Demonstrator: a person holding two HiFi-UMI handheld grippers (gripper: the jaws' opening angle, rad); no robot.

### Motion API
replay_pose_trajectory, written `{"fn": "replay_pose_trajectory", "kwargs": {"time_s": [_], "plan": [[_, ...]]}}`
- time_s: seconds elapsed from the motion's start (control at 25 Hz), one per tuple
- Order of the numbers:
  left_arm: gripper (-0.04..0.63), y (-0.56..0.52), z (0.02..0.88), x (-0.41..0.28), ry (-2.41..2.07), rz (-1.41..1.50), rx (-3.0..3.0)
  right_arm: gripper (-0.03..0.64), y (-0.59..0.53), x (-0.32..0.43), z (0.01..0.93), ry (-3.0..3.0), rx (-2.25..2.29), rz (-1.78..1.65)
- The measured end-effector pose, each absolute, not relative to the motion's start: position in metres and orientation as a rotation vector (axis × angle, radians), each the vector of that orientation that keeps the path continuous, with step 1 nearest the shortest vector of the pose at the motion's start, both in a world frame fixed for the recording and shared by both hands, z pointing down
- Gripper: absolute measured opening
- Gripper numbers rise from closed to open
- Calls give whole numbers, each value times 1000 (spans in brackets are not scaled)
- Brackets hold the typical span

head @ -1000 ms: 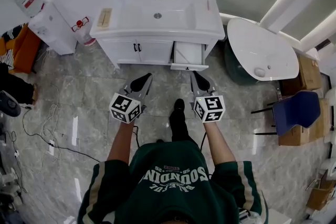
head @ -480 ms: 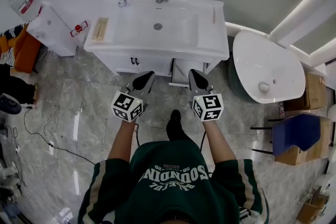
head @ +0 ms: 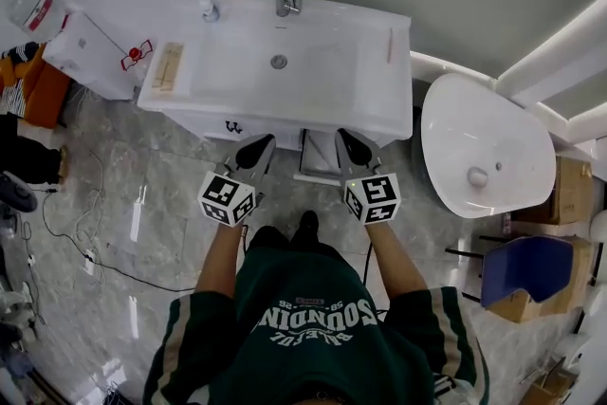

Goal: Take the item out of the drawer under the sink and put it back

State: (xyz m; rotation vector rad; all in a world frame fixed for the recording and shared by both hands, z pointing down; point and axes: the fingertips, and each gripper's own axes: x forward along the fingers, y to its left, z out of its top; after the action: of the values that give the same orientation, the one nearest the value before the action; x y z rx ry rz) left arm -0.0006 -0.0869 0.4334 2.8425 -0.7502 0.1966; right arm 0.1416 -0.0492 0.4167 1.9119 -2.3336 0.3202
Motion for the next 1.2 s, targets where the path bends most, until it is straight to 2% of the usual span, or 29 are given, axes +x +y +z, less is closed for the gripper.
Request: {"fn": "replay_pose_trajectory", "kwargs": {"time_s": [0.72,1.2], "plan": [[51,-129,470,17,-688,275,2784,2,-90,156,457,-2284,1895,431],[51,-111,536,10,-624,395,2691,2,-72,152,545,-2184,1822,607]]}}
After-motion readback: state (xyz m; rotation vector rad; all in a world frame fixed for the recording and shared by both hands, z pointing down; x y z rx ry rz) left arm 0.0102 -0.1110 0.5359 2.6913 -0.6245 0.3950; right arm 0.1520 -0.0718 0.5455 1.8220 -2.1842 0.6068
